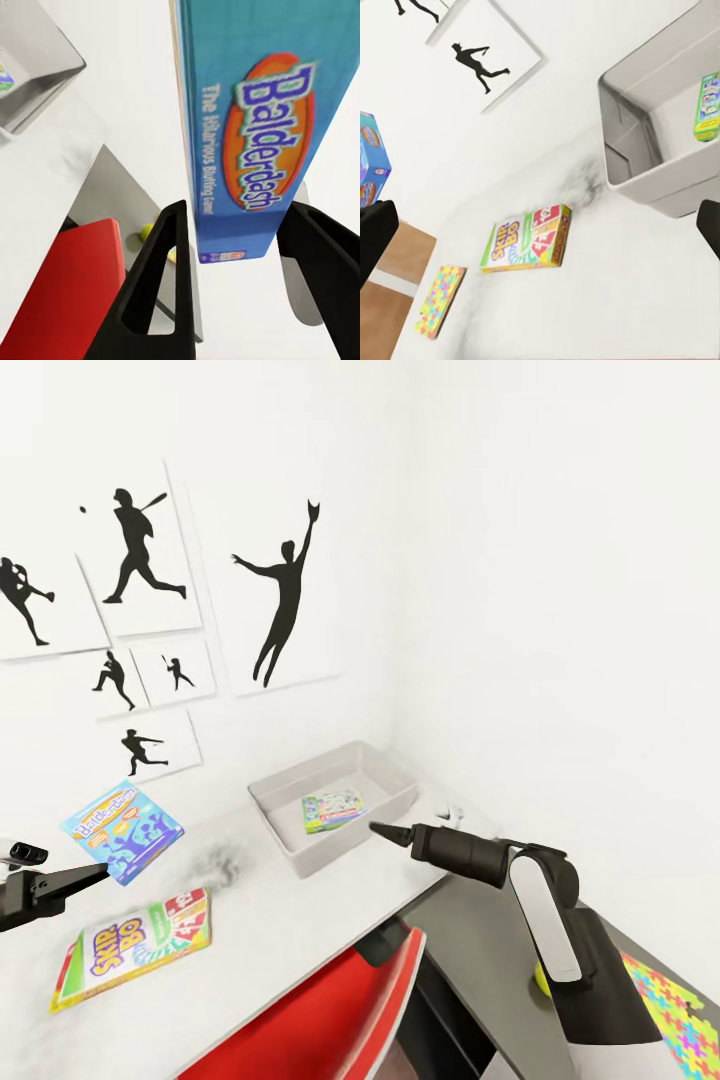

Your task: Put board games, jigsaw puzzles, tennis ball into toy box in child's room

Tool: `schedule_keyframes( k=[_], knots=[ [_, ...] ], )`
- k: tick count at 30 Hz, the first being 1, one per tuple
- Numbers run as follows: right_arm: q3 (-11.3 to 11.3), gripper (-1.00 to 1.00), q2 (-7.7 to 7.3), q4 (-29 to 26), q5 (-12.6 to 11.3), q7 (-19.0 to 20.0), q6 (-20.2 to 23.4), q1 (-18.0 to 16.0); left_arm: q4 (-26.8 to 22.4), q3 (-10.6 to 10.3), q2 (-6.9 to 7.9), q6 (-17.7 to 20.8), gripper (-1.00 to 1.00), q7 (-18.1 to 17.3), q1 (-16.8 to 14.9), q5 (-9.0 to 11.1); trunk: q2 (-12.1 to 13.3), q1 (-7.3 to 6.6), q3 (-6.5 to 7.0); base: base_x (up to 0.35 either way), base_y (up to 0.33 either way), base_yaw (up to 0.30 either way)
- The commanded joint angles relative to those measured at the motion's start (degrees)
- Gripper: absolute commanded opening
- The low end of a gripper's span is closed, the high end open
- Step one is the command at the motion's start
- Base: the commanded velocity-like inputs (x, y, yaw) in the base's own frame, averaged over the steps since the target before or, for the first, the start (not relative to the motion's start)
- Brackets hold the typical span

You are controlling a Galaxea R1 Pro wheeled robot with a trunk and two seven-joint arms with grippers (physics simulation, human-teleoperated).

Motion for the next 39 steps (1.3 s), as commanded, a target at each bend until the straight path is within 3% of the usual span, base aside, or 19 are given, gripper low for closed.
schedule_keyframes(
  k=[1,15,39],
  knots=[
    [-0.06,1.00,0.03,-0.02,0.41,0.43,0.15,-0.06,0.00,-0.03,0.02,0.60,-1.00,-0.26,-0.04,0.00,-0.11,0.04,-0.12,0.095,0.054,-0.001],
    [-0.05,1.00,0.03,-0.02,0.49,0.44,-0.04,-0.06,0.00,-0.04,0.02,0.60,-1.00,-0.26,-0.04,0.00,-0.11,0.04,-0.12,0.068,0.034,0.128],
    [-0.06,1.00,0.02,-0.02,0.48,0.47,-0.04,-0.06,0.00,-0.04,0.02,0.60,-1.00,-0.26,-0.04,0.01,-0.11,0.04,-0.12,0.092,-0.027,0.008]
  ],
)
